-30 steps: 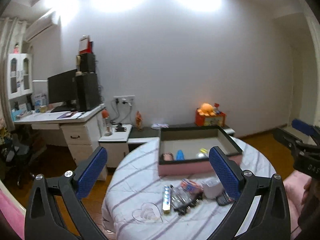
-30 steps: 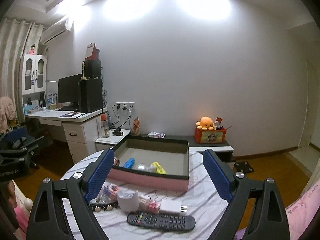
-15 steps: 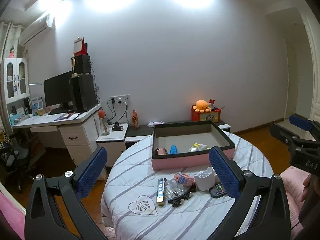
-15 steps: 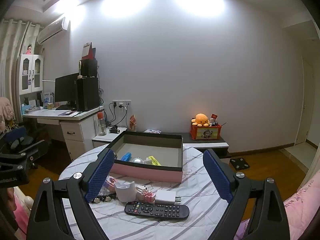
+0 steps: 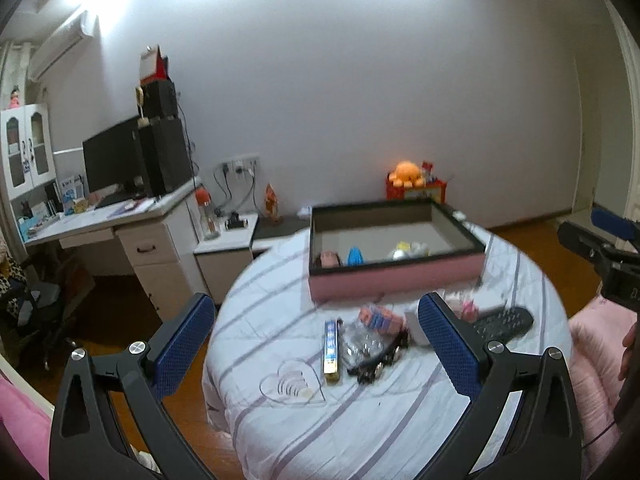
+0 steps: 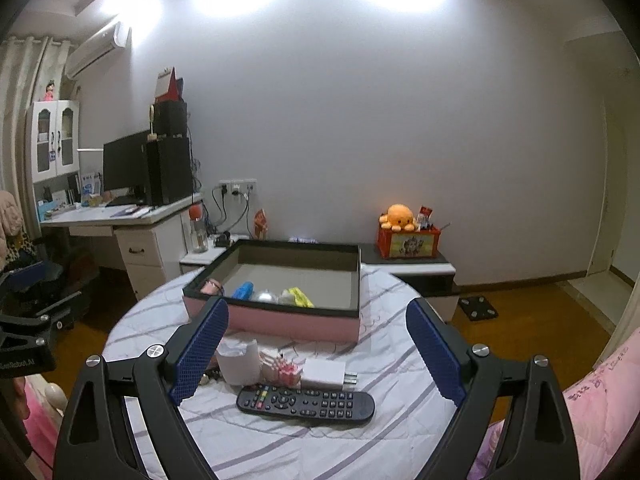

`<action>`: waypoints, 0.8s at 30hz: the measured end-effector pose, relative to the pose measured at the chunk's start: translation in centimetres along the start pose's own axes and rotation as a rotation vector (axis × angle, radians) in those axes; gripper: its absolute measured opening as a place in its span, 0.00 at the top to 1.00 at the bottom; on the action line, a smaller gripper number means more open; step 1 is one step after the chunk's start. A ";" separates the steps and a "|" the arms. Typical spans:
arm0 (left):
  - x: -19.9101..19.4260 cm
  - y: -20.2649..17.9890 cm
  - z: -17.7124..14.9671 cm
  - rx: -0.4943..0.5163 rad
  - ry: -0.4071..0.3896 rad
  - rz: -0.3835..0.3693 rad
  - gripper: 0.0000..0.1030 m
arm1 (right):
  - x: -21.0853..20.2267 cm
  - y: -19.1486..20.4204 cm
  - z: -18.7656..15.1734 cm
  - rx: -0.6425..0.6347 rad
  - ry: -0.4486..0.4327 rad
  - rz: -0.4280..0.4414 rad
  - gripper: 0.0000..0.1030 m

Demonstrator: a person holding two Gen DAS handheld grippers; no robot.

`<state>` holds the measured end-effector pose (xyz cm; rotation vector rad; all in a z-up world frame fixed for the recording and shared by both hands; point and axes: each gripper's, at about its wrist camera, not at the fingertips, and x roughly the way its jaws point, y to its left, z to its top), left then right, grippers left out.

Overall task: Organize rigid objects
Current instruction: 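Pull both grippers back from the box, then lower both grippers toward the white cup and the white charger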

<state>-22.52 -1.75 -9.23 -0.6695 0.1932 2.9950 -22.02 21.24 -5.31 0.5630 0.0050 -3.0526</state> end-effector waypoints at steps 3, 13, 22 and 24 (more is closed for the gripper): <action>1.2 -0.4 -0.6 0.009 0.034 -0.005 0.00 | 1.6 -0.5 -0.9 0.008 0.048 0.003 0.11; 6.0 -1.6 -4.4 0.025 0.201 -0.056 0.00 | 6.3 -2.0 -5.3 0.017 0.207 -0.008 0.11; 8.1 -2.4 -4.5 -0.020 0.240 -0.107 0.00 | 9.3 -1.8 -6.8 0.011 0.284 0.014 0.11; 8.5 -3.2 -4.1 -0.030 0.244 -0.133 0.00 | 9.8 -2.0 -6.8 0.015 0.290 0.010 0.11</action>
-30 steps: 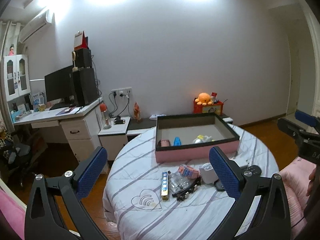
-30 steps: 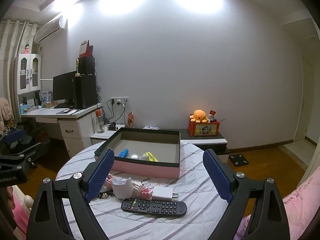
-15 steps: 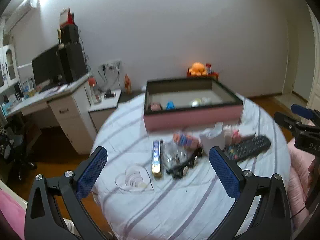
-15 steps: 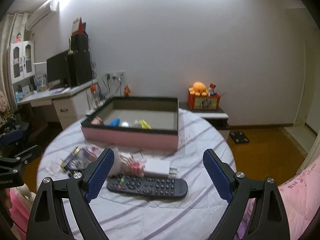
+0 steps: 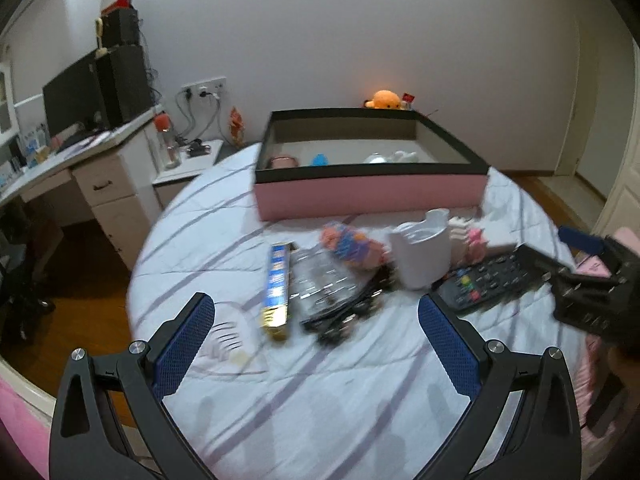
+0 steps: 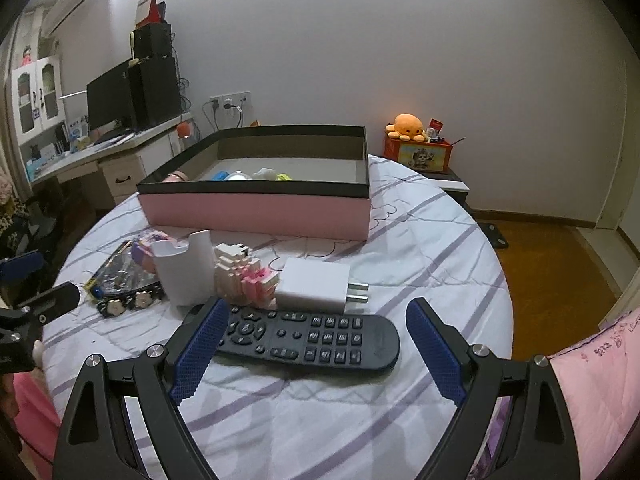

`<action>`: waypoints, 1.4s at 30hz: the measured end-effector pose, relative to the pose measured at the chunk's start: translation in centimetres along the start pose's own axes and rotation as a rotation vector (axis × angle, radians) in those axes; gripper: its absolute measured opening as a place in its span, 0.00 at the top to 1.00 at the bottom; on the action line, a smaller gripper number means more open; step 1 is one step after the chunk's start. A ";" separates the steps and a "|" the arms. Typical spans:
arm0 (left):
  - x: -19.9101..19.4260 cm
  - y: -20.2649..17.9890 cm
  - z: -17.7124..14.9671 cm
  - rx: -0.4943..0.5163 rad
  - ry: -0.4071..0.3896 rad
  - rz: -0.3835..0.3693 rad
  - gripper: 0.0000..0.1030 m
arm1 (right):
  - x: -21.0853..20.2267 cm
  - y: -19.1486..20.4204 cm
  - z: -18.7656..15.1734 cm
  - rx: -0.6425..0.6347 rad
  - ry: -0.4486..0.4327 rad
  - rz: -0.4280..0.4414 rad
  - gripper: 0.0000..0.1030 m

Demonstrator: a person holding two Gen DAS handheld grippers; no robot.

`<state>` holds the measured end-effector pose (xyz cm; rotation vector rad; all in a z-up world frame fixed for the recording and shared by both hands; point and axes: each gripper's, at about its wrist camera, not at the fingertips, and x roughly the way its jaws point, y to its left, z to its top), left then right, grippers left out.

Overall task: Organize rigid objects
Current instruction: 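Lower both grippers toward the white cup and the white charger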

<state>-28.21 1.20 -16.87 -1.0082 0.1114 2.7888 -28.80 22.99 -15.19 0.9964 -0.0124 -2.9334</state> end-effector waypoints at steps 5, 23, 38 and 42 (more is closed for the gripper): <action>1.9 -3.4 1.5 0.026 0.013 -0.031 0.00 | 0.9 -1.2 -0.3 0.014 0.022 -0.009 0.11; 7.0 -6.9 3.9 0.055 0.104 0.030 0.18 | 3.3 -5.8 -0.2 0.093 0.038 0.081 0.11; 7.3 -8.4 4.7 0.143 0.045 0.072 0.30 | 3.8 -5.9 -0.4 0.086 0.056 0.113 0.11; 6.9 -7.6 4.9 0.121 0.072 -0.009 0.52 | 3.7 -5.9 -0.4 0.088 0.058 0.113 0.11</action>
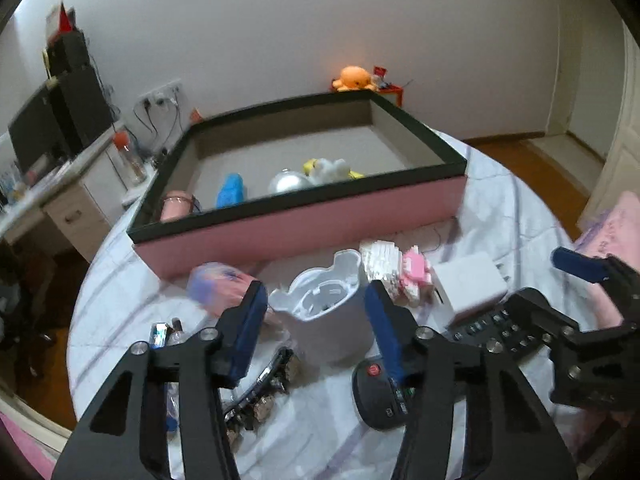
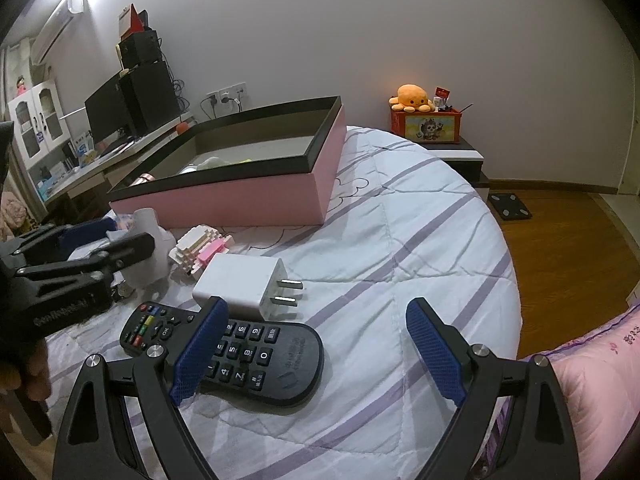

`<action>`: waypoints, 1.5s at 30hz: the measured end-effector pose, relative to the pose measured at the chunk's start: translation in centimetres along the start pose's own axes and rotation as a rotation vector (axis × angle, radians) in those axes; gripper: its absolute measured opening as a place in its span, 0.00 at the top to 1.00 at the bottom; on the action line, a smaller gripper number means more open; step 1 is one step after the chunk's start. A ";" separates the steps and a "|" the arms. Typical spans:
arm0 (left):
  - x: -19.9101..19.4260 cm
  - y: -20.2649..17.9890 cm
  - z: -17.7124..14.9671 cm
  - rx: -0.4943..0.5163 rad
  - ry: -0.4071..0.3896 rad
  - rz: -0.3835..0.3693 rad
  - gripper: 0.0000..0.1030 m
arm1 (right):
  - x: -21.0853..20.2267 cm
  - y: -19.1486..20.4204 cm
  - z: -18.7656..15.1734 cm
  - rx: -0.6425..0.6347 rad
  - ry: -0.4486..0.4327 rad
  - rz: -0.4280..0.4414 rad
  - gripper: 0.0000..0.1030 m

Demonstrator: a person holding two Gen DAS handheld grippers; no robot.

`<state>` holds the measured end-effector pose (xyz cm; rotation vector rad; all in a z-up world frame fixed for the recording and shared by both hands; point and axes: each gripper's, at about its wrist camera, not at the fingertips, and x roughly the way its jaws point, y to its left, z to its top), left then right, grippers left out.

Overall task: Organize rigid objects
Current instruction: 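Lower both grippers toward the white cup and the white charger, then grasp the white cup with the left gripper while the right gripper grasps the white charger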

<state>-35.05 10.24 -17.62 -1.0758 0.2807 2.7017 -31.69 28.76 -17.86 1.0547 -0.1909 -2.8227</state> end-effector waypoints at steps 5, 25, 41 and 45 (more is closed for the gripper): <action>1.0 0.6 -0.3 -0.050 0.051 -0.060 0.47 | -0.2 0.2 0.0 -0.001 -0.005 0.001 0.11; 1.2 -0.5 -0.5 -0.016 0.054 -0.055 0.46 | 1.0 0.6 0.4 -0.014 0.026 -0.001 0.11; -2.9 2.8 -2.1 -0.009 0.011 -0.063 0.46 | 5.2 5.0 1.9 -0.065 0.168 -0.063 0.11; -2.9 3.6 -2.5 -0.018 0.009 -0.080 0.46 | 5.1 4.4 2.0 -0.043 0.167 -0.041 0.12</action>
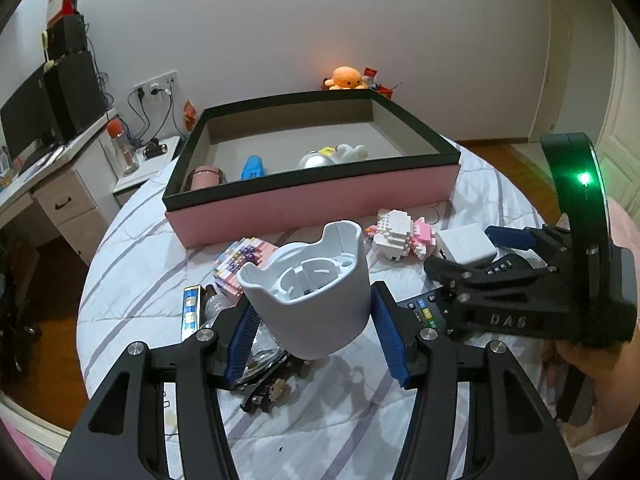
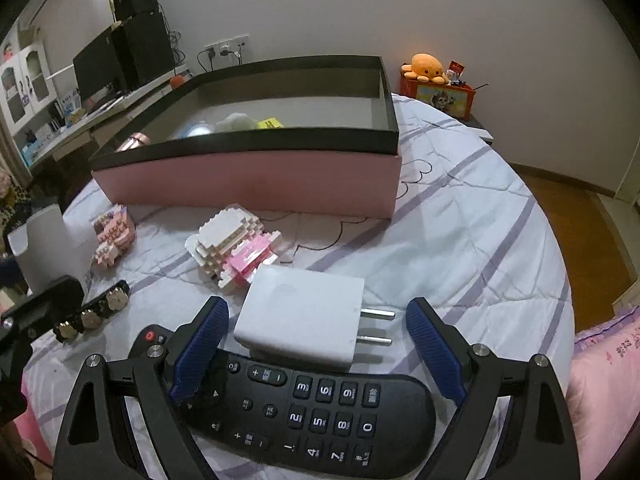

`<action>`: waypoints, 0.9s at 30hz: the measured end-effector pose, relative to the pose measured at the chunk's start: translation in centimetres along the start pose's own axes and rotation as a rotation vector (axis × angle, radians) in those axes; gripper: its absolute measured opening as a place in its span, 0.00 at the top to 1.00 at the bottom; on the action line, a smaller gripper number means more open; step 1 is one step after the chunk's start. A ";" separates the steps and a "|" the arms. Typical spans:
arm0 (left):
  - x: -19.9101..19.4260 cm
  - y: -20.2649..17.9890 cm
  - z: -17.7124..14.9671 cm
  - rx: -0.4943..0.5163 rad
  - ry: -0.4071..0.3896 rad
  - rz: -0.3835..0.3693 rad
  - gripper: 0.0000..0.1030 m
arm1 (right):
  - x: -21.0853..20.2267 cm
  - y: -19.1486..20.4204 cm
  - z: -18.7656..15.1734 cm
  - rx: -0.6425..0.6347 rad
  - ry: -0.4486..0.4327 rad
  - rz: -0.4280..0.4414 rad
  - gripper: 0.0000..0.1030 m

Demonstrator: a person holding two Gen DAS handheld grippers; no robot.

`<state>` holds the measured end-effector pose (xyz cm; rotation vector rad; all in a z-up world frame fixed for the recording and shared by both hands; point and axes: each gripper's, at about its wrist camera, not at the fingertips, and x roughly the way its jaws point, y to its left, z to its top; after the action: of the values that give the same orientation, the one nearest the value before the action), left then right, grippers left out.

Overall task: Organize rigid objects
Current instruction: 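Grasp the white cup with the left gripper while the right gripper grasps the white charger, then carry the white cup and white charger with both grippers over the pink box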

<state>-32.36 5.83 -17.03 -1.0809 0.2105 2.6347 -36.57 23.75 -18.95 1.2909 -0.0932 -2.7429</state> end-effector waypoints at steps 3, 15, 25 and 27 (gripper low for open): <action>0.0 0.3 0.0 -0.005 -0.002 -0.008 0.46 | -0.2 -0.2 -0.1 -0.007 0.000 -0.016 0.32; -1.5 1.4 0.0 -0.026 -0.037 -0.026 0.46 | -2.3 0.2 0.2 -0.039 -0.036 -0.010 0.32; -2.9 2.0 0.5 -0.026 -0.063 -0.016 0.46 | -4.0 0.9 0.9 -0.080 -0.066 -0.005 0.32; -3.1 2.0 0.6 -0.027 -0.065 -0.020 0.46 | -4.1 0.8 0.9 -0.075 -0.074 -0.002 0.32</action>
<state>-31.31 3.46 -14.40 -0.9992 0.1500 2.6576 -34.61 23.46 -15.12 1.1718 0.0050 -2.7672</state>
